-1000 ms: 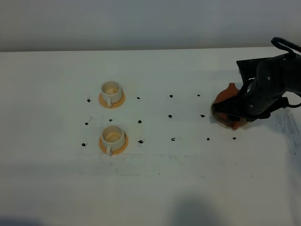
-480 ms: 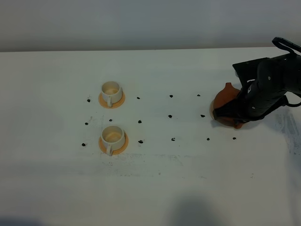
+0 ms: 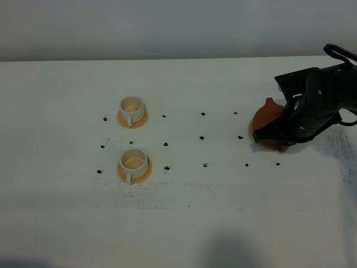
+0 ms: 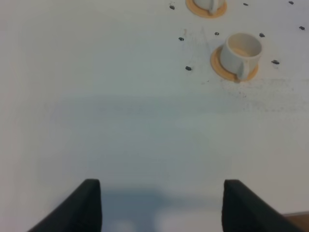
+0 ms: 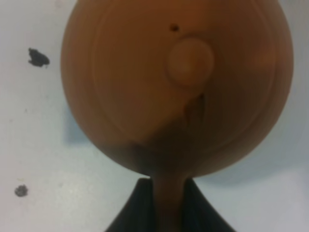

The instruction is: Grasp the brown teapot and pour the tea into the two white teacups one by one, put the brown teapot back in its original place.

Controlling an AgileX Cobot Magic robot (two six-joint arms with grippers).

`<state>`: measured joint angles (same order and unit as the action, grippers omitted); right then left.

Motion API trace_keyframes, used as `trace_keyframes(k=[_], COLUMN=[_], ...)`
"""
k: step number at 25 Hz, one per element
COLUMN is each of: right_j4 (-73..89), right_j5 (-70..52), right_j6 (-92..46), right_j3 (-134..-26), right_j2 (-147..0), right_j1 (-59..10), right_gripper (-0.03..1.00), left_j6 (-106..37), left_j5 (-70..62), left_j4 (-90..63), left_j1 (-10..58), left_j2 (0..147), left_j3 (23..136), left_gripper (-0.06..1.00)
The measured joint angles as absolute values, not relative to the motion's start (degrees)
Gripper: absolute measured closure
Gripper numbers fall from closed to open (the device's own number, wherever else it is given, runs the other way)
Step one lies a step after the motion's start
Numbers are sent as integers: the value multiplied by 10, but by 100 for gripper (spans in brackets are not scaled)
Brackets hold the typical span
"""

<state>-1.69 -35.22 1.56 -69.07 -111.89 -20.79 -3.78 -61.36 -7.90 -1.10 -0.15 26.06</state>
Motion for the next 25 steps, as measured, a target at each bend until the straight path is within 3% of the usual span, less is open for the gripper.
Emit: trace_keyframes(k=[17, 25], right_j4=[-12, -17], right_j5=[-357, -304], right_j6=[0, 0], right_j3=[-689, -632], right_j2=[-1067, -974], right_j1=[-208, -241], right_gripper=[88, 88], left_j6=[-38, -38], left_j5=[-614, -614], left_j4=[-79, -79], left_j1=[-11, -11], left_j2=[-1, -1], left_j3=[261, 261], left_gripper=[43, 43])
